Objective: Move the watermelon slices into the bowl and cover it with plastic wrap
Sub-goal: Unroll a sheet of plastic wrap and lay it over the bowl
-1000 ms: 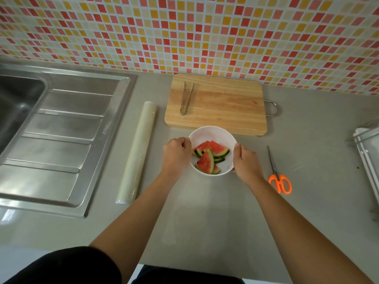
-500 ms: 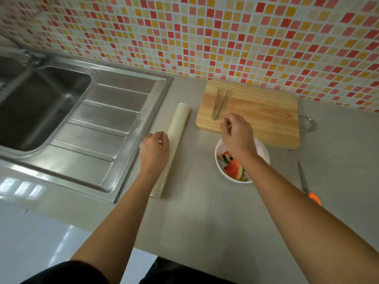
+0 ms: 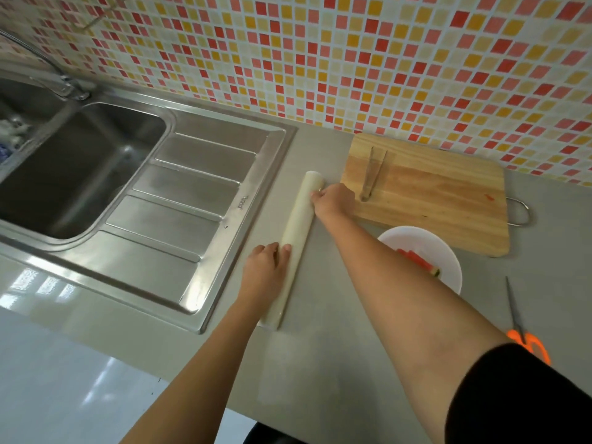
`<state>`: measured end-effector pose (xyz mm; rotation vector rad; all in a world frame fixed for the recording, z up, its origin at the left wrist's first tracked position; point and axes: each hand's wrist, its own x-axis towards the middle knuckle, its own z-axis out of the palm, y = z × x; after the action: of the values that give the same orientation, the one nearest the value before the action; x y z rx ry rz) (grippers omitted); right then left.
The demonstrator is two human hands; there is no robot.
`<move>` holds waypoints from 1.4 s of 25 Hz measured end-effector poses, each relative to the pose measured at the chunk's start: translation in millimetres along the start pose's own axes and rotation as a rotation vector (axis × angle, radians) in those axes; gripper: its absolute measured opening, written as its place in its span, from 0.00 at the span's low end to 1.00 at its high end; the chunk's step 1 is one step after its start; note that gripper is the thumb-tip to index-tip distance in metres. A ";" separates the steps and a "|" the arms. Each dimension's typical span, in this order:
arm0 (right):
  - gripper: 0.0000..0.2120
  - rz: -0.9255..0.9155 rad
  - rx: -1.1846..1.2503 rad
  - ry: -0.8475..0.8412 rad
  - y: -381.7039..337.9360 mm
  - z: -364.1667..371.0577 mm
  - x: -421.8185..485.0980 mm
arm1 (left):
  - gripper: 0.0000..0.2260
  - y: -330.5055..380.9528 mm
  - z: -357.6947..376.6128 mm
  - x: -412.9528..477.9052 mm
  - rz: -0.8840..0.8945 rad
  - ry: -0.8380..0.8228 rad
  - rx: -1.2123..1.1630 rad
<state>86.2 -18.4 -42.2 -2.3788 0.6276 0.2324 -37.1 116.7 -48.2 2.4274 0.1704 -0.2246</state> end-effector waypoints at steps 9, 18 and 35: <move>0.11 0.049 0.290 -0.106 9.3 1.2 -0.9 | 0.24 2.3 2.7 5.5 -0.071 -0.030 -0.100; 0.06 -0.122 0.569 0.131 -14.5 -40.4 -39.0 | 0.08 30.1 -24.2 -13.6 0.008 0.027 -0.449; 0.20 -0.282 0.688 0.085 6.1 -99.1 -82.5 | 0.17 75.0 -8.9 -34.1 0.218 0.032 -0.272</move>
<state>11.9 -54.8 56.8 -1.7805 0.3259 -0.1861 -55.8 63.6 12.5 2.1589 -0.0479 -0.0589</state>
